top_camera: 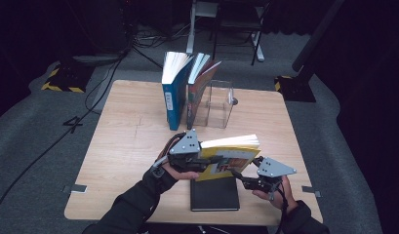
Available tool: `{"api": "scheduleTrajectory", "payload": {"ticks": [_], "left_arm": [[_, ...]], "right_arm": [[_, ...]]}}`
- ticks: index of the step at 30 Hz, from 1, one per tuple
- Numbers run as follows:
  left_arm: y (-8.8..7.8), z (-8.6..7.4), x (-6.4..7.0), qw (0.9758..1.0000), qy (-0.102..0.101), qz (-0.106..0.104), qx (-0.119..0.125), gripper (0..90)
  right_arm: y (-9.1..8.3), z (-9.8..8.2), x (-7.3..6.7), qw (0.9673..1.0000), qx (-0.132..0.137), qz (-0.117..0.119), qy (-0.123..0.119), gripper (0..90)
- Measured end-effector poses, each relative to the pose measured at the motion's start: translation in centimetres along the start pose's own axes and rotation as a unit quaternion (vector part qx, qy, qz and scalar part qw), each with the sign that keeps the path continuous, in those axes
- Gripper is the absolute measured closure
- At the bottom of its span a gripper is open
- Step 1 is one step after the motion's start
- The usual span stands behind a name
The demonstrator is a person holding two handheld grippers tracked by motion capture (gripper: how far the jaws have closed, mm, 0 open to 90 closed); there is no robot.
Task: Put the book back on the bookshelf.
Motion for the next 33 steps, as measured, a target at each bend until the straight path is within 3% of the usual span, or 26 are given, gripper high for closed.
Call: {"api": "scheduleTrajectory", "payload": {"ticks": [3, 9, 16, 28, 33], "left_arm": [[0.1, 0.6, 0.1, 1.0000, 0.005, -0.003, -0.004, 56.1], [0.7, 1.6, 0.2, 0.9995, 0.019, -0.007, -0.023, 66.3], [0.9, 2.6, 0.1, 0.9990, 0.021, -0.003, -0.040, 70.4], [1.2, 3.0, -0.7, 0.9984, 0.016, 0.016, -0.051, 74.4], [1.1, 3.6, -1.2, 0.9977, 0.019, 0.037, -0.053, 74.8]], "right_arm": [[0.0, 0.0, 0.0, 1.0000, 0.000, 0.001, 0.000, 41.7], [0.1, -0.1, -0.1, 1.0000, -0.004, 0.006, -0.003, 39.0], [-0.4, -0.4, 0.3, 0.9999, -0.013, 0.009, -0.004, 36.5], [-1.1, -0.9, 1.5, 0.9998, -0.014, 0.003, 0.017, 36.1], [-1.1, -1.2, 1.7, 0.9996, -0.019, 0.001, 0.021, 36.1]]}}
Point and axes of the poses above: each handheld gripper's, and its own axes: y roughly forward along the jaws, z roughly out of its top, x roughly to its right, the point moved 7 cm from there along y, roughly forward along the jaws, and after that the axes turned 2 degrees about -z, right-handed, at the moved point
